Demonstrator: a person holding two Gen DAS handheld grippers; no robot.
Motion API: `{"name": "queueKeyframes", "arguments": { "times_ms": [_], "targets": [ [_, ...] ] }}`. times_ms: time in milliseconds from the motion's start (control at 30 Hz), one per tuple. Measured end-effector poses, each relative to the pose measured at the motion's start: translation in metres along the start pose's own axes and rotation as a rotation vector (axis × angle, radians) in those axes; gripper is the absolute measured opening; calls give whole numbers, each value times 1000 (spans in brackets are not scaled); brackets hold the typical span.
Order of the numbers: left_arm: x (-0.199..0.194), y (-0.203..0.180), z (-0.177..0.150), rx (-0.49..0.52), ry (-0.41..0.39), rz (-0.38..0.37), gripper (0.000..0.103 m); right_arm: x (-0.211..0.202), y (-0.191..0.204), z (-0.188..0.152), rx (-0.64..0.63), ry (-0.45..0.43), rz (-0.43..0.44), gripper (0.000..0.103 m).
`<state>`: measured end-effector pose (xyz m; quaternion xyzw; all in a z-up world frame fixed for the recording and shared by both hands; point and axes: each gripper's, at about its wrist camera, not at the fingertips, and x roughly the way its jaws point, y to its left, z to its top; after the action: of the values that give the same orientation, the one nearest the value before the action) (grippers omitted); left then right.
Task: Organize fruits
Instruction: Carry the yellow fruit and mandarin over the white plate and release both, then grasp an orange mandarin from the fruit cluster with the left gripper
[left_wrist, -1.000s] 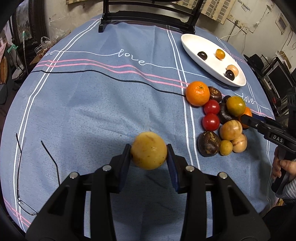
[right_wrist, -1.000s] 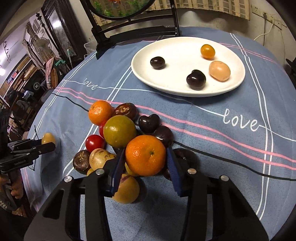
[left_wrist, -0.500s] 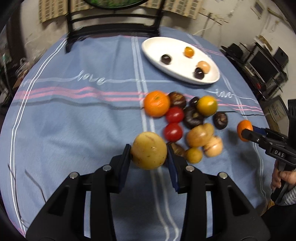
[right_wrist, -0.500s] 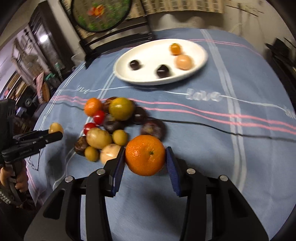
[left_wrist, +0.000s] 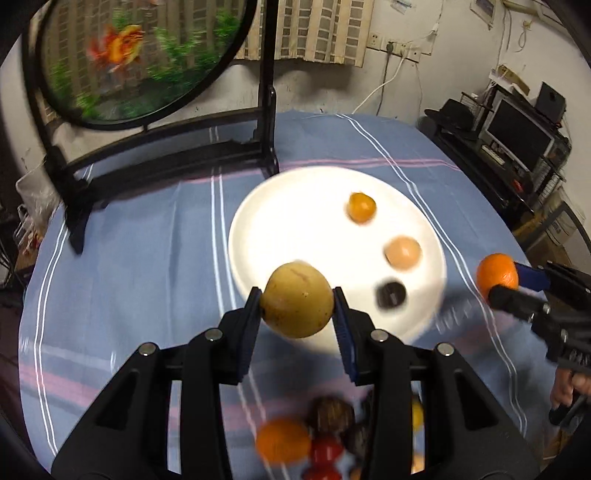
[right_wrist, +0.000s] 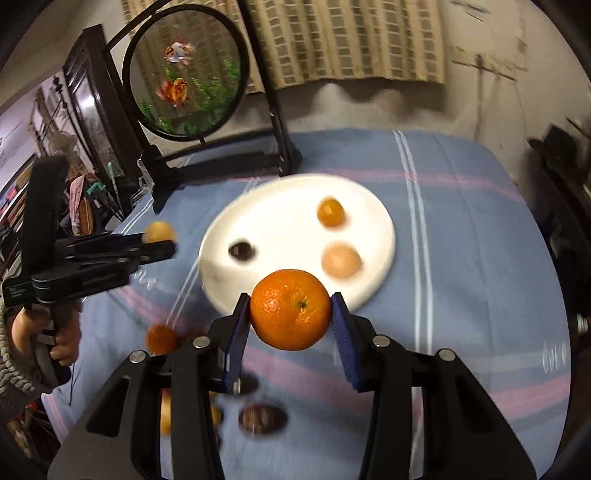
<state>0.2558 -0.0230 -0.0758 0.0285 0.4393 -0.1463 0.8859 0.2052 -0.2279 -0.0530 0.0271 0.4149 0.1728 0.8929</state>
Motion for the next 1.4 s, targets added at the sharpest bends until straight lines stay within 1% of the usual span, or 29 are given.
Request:
{"name": "queueKeyframes", "arguments": {
  "times_ms": [100,233,300,400,433,467,500,533,600,700,767,833,900,967,1000,1033,1200,1300,1400],
  "targets": [
    [29,-2,18,8,16,15,39,38,0,21,-27,14,19,44],
    [73,1,34,2,52,12,39,84,-5,35,-44,52,42,44],
    [87,2,37,-3,68,6,39,100,-5,37,-58,72,40,44],
    [106,6,39,-13,85,-1,39,114,-3,39,-89,86,34,45],
    [108,6,39,-16,88,-3,39,116,-2,39,-94,91,32,46],
    [110,7,39,-18,90,-2,42,119,-1,40,-99,99,28,48],
    [111,6,39,-19,88,0,47,119,0,40,-104,96,16,60],
    [110,6,39,-17,79,9,55,116,1,40,-113,76,-1,66],
    [102,6,39,-18,63,13,56,111,3,42,-125,58,-14,66],
    [85,10,38,-41,44,22,57,94,1,45,-106,29,-18,65],
    [62,17,33,-68,19,28,64,67,0,46,-75,-19,-14,66],
    [39,24,22,-88,4,33,67,40,-1,39,-40,-58,-18,66],
    [16,30,1,-92,3,51,67,17,-2,25,-17,-72,-28,66],
    [1,33,-21,-93,18,58,67,-8,2,-1,5,-66,-41,66],
    [-7,34,-37,-94,37,60,67,-13,3,-9,10,-61,-44,66],
    [-12,34,-50,-96,54,59,67,-22,5,-24,23,-49,-50,66],
    [-27,32,-100,-110,111,35,67,-47,8,-83,108,47,-35,66],
    [-31,29,-114,-110,114,30,67,-63,11,-108,129,81,-42,66],
    [-27,27,-121,-102,128,37,67,-70,13,-121,137,102,-44,66]
  ]
}}
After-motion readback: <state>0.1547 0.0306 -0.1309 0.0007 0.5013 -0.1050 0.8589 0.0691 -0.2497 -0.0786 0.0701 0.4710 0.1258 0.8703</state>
